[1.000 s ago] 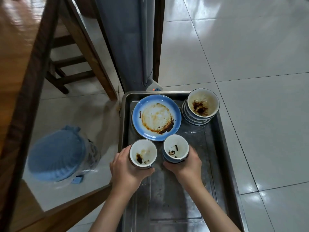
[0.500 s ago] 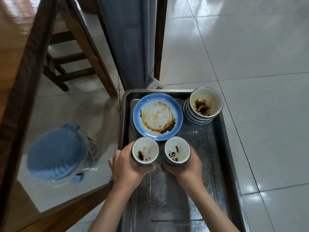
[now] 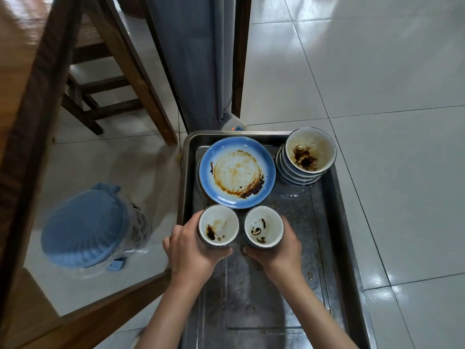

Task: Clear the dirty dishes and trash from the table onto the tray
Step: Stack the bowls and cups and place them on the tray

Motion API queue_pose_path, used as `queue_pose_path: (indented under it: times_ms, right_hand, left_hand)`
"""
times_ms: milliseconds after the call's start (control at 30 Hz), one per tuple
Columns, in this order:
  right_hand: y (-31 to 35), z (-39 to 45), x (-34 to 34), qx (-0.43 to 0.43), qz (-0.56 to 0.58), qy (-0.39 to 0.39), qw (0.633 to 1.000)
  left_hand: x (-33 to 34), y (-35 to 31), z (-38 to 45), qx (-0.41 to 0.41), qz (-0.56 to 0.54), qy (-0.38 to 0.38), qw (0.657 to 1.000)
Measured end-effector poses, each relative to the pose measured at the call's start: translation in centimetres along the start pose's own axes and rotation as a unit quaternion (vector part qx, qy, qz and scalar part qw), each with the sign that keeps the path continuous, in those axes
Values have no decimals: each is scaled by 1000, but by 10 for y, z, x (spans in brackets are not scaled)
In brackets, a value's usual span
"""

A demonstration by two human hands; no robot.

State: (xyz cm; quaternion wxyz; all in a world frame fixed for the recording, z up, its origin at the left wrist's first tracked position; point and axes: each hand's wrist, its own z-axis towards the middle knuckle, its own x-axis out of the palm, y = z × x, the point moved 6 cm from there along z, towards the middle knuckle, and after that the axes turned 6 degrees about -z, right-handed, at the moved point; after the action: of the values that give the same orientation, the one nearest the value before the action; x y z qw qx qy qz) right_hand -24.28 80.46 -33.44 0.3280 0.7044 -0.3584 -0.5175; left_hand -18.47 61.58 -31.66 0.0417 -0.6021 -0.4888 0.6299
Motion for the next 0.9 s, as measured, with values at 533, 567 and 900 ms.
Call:
queue_pose_path:
  times_ms: [533, 567, 900]
  right_hand:
    - [-5, -3, 1, 11, 5, 2, 1000]
    - [-5, -3, 1, 10, 5, 3, 1000]
    - [-8, -3, 1, 11, 1, 6, 1000]
  left_hand:
    - [0, -3, -6, 9, -33, 27, 999]
    - [-2, -3, -7, 12, -45, 22, 999]
    - [-7, -1, -9, 23, -65, -6, 998]
